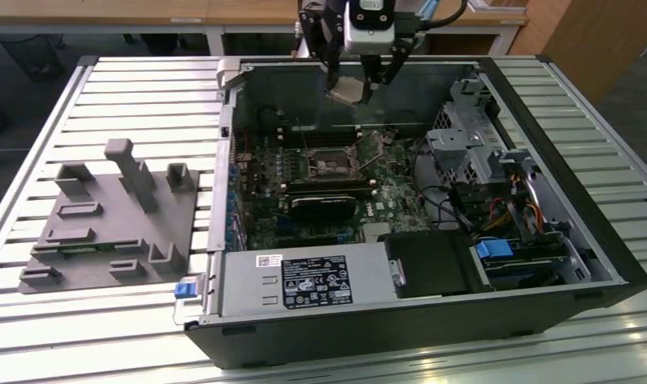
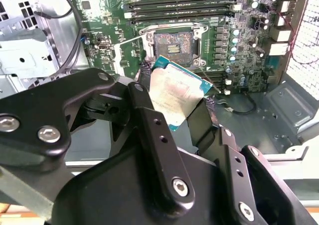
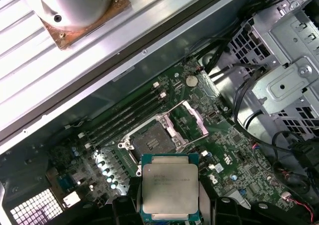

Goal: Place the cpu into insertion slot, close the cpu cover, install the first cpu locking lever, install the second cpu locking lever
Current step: 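Place the cpu into insertion slot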

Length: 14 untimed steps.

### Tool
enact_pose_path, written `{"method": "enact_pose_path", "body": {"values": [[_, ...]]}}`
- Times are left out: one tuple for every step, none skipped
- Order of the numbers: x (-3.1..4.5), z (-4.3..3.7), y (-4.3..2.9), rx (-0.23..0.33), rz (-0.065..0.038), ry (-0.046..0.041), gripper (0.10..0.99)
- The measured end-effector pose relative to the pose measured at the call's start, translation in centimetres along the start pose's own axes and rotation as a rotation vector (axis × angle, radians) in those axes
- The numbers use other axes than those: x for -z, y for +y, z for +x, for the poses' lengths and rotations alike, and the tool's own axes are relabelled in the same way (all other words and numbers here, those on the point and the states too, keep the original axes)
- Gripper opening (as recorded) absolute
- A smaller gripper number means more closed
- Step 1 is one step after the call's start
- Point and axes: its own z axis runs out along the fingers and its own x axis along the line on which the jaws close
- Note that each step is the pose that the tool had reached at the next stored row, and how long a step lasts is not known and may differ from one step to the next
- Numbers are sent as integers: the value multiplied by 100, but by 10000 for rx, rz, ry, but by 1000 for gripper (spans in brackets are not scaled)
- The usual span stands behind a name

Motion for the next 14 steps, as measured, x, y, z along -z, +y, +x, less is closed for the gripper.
{"method": "enact_pose_path", "body": {"values": [[-1,0,0,-49,-1,-4,541],[-1,0,0,-99,-2,-9,541],[-2,0,0,-155,-3,-13,541],[-2,0,0,-201,-4,-18,541],[-3,0,0,-257,-5,-22,541],[-4,0,0,-307,-6,-27,541],[-4,0,0,-358,-7,-32,541],[-5,0,-1,-409,-8,-36,541],[-6,0,-1,-460,-8,-41,541],[-6,0,-1,-511,-9,-46,541],[-7,0,-1,-562,-10,-50,541],[-7,0,-1,-613,-12,-54,541],[-8,0,-1,-669,-12,-59,541],[-9,0,-1,-719,-14,-63,541]]}}
